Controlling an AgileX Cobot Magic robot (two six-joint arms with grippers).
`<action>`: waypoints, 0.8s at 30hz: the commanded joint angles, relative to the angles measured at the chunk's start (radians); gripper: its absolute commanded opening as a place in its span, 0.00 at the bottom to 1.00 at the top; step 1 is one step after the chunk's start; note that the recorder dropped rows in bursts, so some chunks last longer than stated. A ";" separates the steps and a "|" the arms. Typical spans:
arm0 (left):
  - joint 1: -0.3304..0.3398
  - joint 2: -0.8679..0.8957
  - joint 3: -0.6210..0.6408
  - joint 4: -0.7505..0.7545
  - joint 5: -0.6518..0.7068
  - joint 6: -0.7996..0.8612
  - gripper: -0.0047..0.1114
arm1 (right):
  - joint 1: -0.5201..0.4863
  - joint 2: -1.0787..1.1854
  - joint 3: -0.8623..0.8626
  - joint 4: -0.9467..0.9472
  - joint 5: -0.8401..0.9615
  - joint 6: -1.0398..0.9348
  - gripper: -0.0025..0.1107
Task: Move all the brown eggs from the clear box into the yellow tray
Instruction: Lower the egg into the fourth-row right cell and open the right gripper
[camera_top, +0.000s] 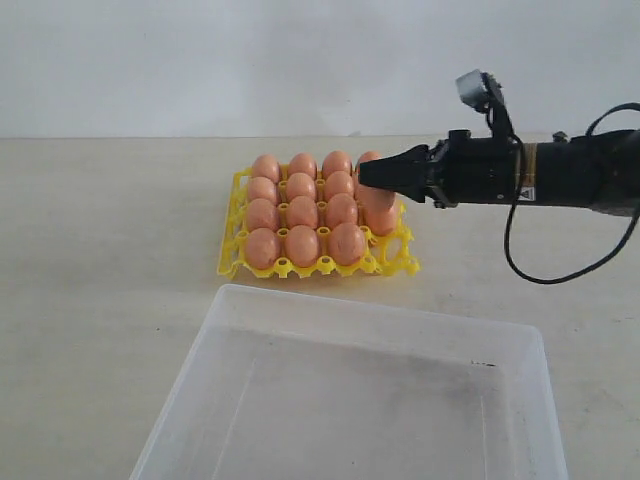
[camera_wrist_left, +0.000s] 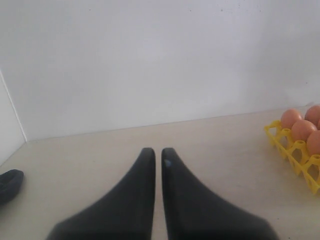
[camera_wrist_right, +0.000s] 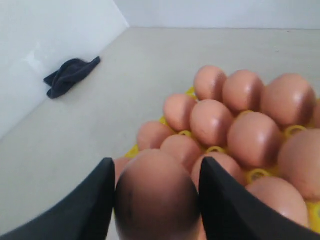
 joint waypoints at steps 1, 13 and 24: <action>-0.006 -0.003 0.004 -0.003 -0.002 0.003 0.08 | -0.047 -0.035 0.166 0.064 -0.039 -0.169 0.02; -0.006 -0.003 0.004 -0.003 -0.002 0.003 0.08 | 0.007 -0.039 0.266 0.219 -0.037 -0.371 0.02; -0.006 -0.003 0.004 -0.003 -0.004 0.003 0.08 | 0.007 -0.039 0.266 0.295 -0.033 -0.496 0.02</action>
